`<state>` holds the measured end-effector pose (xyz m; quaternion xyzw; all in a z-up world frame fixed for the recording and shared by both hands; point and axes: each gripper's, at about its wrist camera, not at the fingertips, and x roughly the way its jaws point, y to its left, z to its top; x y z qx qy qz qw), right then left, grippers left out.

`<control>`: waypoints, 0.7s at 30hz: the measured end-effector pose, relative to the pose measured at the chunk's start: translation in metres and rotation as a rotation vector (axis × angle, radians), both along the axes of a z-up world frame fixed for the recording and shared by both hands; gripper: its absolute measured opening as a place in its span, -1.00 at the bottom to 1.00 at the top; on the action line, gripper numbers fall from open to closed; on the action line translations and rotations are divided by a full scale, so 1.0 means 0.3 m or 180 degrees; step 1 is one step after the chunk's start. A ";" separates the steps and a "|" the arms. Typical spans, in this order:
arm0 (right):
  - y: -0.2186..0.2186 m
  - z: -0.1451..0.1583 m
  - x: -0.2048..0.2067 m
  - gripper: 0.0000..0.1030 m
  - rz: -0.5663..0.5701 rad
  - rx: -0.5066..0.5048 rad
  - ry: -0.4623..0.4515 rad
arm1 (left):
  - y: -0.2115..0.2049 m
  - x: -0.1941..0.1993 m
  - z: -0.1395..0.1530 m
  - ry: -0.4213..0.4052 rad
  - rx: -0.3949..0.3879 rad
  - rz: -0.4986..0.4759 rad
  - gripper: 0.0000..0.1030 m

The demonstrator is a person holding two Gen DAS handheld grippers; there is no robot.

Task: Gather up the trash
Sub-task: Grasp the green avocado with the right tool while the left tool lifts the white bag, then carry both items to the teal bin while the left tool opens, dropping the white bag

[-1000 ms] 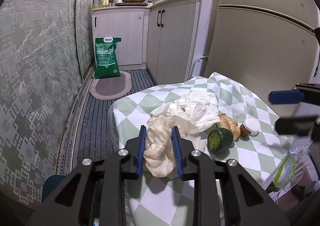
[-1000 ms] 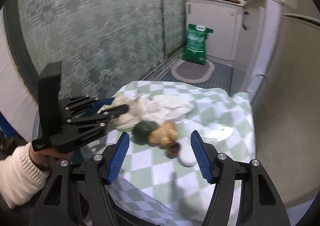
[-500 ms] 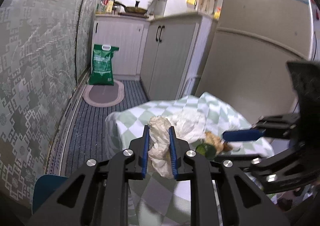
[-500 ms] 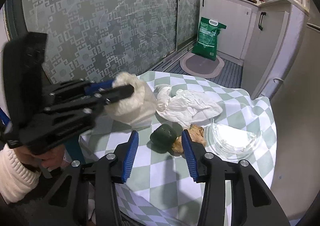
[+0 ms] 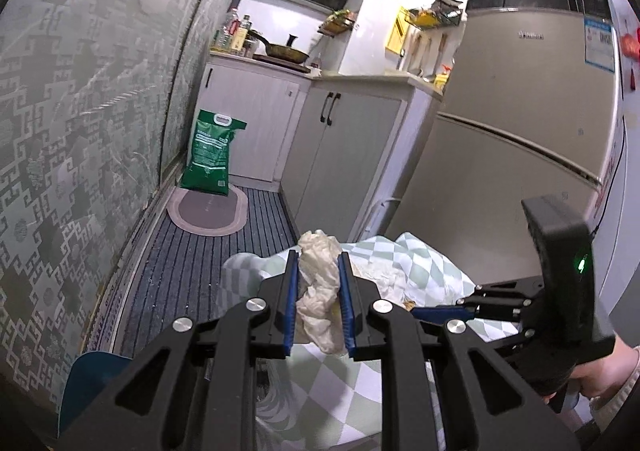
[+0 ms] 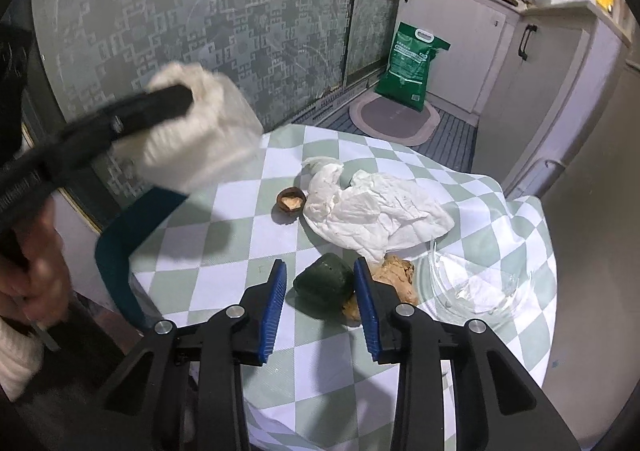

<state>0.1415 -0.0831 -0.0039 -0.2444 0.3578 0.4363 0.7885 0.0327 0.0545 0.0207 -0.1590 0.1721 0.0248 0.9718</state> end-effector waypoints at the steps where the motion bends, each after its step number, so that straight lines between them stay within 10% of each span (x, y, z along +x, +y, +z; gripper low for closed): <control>1: 0.008 -0.004 -0.005 -0.32 0.0004 -0.0033 -0.0017 | 0.010 -0.006 0.002 -0.0008 -0.0018 0.0013 -0.61; 21: 0.042 0.038 -0.026 -0.40 -0.0079 -0.0068 -0.0189 | 0.145 -0.149 0.043 -0.0213 -0.0081 0.0422 -0.60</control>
